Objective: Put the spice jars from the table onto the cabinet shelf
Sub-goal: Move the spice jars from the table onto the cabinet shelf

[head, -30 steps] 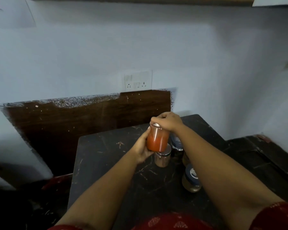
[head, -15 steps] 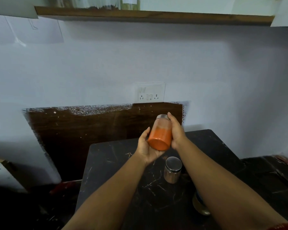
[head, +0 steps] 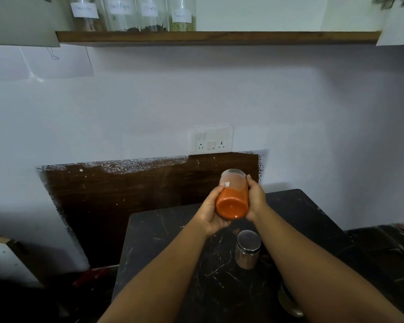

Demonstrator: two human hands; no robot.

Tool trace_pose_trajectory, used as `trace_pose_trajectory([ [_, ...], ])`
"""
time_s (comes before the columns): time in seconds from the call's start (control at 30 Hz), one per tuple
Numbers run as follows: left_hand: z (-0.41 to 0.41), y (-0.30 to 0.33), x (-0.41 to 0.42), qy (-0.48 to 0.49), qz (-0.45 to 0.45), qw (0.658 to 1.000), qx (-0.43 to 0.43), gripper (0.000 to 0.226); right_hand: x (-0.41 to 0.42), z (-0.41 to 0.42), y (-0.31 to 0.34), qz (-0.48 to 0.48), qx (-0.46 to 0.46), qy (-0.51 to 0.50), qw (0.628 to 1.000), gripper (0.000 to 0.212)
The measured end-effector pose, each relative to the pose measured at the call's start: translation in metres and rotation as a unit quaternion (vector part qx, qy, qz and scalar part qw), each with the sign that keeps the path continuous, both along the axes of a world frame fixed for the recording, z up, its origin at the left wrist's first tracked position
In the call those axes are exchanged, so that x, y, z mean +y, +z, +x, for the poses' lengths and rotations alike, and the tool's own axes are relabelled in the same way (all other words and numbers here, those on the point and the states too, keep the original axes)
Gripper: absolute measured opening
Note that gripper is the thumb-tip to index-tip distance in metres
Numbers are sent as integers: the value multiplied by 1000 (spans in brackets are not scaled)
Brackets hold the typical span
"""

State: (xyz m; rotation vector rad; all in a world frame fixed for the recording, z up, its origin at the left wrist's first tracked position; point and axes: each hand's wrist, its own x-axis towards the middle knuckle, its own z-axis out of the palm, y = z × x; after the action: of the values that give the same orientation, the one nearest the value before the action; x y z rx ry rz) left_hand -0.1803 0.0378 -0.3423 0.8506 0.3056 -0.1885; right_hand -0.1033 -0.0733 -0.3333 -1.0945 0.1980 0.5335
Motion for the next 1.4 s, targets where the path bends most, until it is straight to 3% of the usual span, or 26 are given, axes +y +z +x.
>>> trace_pose_trajectory([
  [0.1, 4, 3, 0, 7, -9, 1000, 8, 66, 4, -1, 3, -8, 1, 14, 1000, 45],
  [0.23, 7, 8, 12, 2, -70, 998, -3, 53, 7, 4, 7, -103, -10, 1, 995, 43],
  [0.37, 10, 12, 22, -1, -31, 1000, -8, 40, 10, 8, 4, -156, -29, -30, 987, 42],
  [0.53, 11, 9, 20, 13, 30, 998, -51, 60, 12, 6, 8, -126, -13, -5, 992, 29],
  [0.67, 15, 9, 16, 50, 61, 996, -39, 67, 15, 1, 9, -96, -23, 26, 995, 28],
  [0.83, 22, 6, 18, 123, 126, 984, -7, 56, 10, 4, 6, -94, -34, 61, 993, 35],
  [1.0, 13, 9, 17, 110, 97, 989, -13, 37, 8, 0, 7, -76, -32, 71, 994, 39],
  [1.4, 10, 9, 23, 101, 101, 990, 3, 40, 9, -4, 6, -61, -22, 67, 996, 47],
])
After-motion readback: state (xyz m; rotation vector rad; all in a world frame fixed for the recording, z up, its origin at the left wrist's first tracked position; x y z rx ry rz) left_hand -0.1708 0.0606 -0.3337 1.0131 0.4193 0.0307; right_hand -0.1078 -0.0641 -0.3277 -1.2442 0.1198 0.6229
